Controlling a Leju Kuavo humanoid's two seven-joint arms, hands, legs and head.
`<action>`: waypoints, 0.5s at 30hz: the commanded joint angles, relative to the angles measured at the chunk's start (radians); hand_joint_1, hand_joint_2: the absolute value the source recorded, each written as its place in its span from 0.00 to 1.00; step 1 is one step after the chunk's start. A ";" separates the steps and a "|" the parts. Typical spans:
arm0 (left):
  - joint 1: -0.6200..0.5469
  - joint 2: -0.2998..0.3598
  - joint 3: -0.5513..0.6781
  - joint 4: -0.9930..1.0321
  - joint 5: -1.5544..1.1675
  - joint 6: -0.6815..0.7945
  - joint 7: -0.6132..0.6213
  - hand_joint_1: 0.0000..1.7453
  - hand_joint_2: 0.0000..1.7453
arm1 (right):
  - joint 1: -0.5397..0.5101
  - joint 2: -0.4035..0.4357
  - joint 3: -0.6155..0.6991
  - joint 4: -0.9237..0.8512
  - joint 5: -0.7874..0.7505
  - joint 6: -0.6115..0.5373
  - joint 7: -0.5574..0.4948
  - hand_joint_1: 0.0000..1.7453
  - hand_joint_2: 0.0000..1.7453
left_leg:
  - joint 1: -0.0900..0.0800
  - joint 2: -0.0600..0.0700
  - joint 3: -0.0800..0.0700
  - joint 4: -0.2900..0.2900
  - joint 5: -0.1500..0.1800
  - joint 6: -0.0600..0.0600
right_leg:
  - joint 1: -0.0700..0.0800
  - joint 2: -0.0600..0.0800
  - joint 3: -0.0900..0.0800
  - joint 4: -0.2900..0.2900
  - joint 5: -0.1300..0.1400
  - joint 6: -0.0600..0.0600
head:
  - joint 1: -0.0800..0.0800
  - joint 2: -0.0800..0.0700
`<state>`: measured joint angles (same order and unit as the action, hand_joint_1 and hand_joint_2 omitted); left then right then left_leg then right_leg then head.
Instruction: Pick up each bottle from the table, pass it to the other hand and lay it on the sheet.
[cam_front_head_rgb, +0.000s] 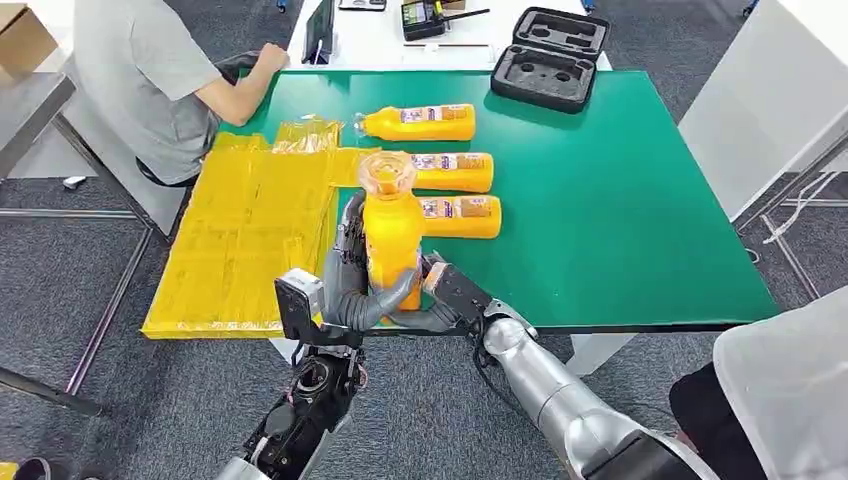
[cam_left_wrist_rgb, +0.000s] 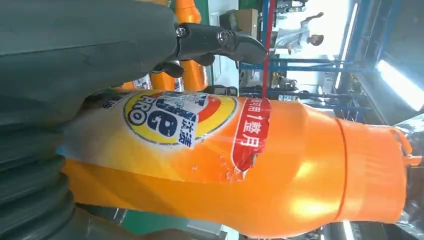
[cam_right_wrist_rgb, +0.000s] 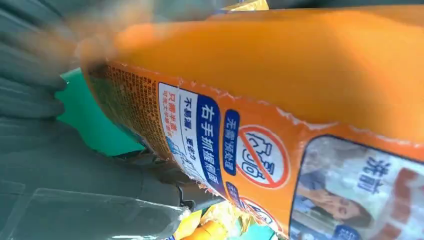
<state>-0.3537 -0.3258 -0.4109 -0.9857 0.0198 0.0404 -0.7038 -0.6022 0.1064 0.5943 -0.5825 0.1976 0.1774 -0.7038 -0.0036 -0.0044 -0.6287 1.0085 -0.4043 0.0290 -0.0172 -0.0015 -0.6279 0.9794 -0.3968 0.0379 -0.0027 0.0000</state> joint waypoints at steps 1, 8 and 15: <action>-0.033 0.041 -0.056 0.021 -0.005 -0.001 0.006 0.00 1.00 | -0.054 0.010 0.059 0.048 0.003 0.011 0.006 1.00 1.00 | 0.001 0.002 0.005 0.001 -0.003 -0.002 | 0.001 0.002 0.005 0.000 -0.002 -0.002 | 0.000 0.000; -0.033 0.041 -0.056 0.021 -0.005 -0.001 0.006 0.00 1.00 | -0.054 0.010 0.059 0.048 0.003 0.011 0.006 1.00 1.00 | 0.000 0.001 0.002 -0.001 -0.001 -0.001 | 0.000 0.001 0.002 -0.001 0.000 -0.001 | 0.000 0.000; -0.041 0.057 -0.079 0.019 -0.024 0.090 0.006 0.00 1.00 | -0.059 0.010 0.067 0.051 0.020 0.015 0.006 1.00 1.00 | 0.000 0.001 0.003 0.000 -0.001 -0.001 | 0.000 0.001 0.003 0.000 -0.001 -0.001 | 0.000 0.000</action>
<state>-0.3537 -0.3220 -0.4128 -0.9903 0.0198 0.0427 -0.7038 -0.6025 0.1064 0.6004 -0.5825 0.1980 0.1774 -0.7038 -0.0037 -0.0045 -0.6287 1.0085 -0.4043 0.0290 -0.0172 -0.0015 -0.6279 0.9793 -0.3968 0.0379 -0.0030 0.0000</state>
